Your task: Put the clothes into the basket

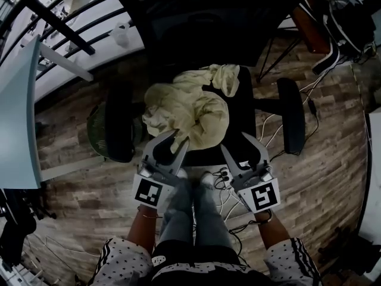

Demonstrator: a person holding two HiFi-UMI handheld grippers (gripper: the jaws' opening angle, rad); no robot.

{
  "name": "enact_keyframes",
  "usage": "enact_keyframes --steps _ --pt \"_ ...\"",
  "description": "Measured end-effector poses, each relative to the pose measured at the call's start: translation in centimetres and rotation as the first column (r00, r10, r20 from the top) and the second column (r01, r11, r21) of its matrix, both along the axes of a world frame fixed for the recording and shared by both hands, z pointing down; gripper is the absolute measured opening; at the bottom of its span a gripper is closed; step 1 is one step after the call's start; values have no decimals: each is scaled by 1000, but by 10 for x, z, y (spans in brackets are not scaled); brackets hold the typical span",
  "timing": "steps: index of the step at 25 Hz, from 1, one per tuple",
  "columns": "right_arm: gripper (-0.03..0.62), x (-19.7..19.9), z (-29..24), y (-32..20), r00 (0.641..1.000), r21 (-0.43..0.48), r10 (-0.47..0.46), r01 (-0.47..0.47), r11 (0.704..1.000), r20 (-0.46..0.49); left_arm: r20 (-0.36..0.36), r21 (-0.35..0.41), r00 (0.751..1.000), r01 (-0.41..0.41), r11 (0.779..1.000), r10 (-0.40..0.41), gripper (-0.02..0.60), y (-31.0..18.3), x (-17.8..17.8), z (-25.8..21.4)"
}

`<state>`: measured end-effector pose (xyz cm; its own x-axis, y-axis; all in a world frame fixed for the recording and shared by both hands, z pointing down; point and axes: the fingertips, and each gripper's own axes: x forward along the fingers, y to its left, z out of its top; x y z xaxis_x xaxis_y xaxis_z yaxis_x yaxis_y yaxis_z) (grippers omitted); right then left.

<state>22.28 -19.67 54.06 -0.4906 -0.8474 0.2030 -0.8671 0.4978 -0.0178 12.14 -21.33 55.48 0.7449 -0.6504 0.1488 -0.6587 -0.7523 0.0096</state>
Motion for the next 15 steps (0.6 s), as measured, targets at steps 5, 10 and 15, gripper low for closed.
enact_keyframes --steps 5,10,15 --pt "170 0 27 -7 1000 -6 -6 6 1000 -6 18 -11 1000 19 1000 -18 120 -10 -6 28" --pt "172 0 52 -10 1000 -29 -11 10 1000 -9 62 -16 998 16 1000 -15 149 -12 -13 55" --pt "172 -3 71 -16 999 -39 -24 22 999 -35 69 -53 997 35 998 -31 175 -17 -22 79"
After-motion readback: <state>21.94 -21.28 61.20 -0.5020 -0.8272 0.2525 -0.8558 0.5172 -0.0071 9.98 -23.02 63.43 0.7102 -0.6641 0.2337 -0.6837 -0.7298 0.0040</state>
